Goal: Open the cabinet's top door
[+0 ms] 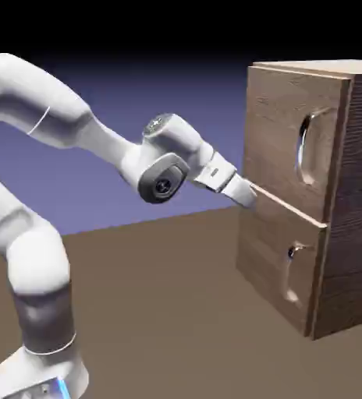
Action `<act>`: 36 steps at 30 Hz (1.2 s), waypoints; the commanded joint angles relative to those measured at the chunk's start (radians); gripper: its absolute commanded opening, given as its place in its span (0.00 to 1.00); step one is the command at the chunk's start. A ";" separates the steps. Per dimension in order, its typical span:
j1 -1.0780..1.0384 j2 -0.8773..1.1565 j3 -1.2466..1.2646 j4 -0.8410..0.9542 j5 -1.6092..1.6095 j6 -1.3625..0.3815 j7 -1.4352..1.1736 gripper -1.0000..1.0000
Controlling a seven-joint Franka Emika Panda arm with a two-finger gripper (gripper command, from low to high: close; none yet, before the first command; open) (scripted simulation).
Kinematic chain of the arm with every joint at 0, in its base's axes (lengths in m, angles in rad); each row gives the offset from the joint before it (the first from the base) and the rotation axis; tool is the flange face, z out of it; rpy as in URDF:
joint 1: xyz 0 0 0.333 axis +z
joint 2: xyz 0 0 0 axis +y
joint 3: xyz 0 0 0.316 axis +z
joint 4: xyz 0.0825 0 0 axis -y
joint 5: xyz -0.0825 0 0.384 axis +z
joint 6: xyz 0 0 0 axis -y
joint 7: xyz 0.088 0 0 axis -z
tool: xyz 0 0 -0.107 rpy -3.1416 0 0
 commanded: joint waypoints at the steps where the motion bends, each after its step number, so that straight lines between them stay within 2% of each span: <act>1: 0.016 -0.005 -0.016 0.007 -0.044 -0.004 0.033 0.50; 36: 0.585 -0.178 -0.592 0.246 -1.566 -0.154 1.183 0.50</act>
